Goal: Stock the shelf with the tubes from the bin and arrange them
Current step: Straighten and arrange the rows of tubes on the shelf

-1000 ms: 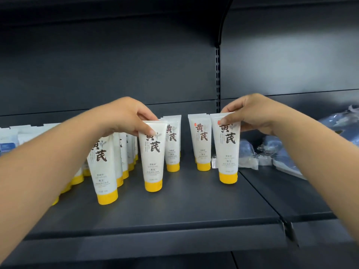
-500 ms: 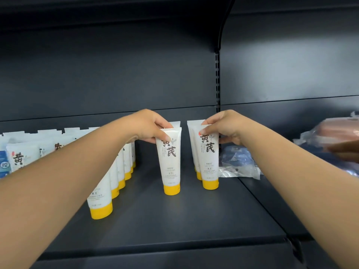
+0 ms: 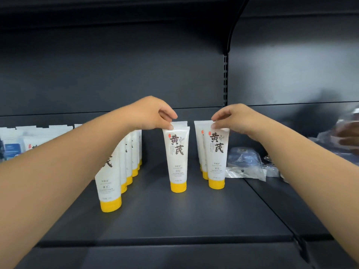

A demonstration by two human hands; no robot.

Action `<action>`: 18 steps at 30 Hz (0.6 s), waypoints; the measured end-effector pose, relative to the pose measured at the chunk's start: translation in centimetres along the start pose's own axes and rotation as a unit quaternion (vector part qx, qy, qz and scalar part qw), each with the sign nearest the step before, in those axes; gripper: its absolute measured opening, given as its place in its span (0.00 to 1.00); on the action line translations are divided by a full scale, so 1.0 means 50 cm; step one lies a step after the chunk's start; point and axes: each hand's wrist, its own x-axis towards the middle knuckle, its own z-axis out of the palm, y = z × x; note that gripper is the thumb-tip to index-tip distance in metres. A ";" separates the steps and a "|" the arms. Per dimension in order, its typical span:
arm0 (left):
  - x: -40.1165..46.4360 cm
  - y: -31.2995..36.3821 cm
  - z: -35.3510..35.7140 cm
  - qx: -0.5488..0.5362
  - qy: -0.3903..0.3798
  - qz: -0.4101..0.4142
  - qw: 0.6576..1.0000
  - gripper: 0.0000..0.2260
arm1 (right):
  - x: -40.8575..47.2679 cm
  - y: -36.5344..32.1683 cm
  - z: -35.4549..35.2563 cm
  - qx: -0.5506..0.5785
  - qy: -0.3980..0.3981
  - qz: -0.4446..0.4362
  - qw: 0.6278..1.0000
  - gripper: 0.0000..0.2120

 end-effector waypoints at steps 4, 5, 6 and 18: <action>-0.066 -0.014 -0.080 -0.032 0.074 0.010 0.997 0.10 | -0.017 -0.069 0.004 -0.066 0.095 -0.106 0.988 0.03; -0.084 -0.024 -0.097 -0.038 0.087 0.008 0.995 0.10 | -0.022 -0.088 0.011 -0.062 0.104 -0.130 0.984 0.02; -0.102 -0.037 -0.114 -0.039 0.097 0.002 0.994 0.10 | -0.029 -0.110 0.021 -0.054 0.108 -0.154 0.981 0.02; -0.271 -0.289 -0.193 0.010 0.218 -0.164 0.962 0.12 | -0.052 -0.266 0.277 -0.018 -0.065 -0.193 0.979 0.12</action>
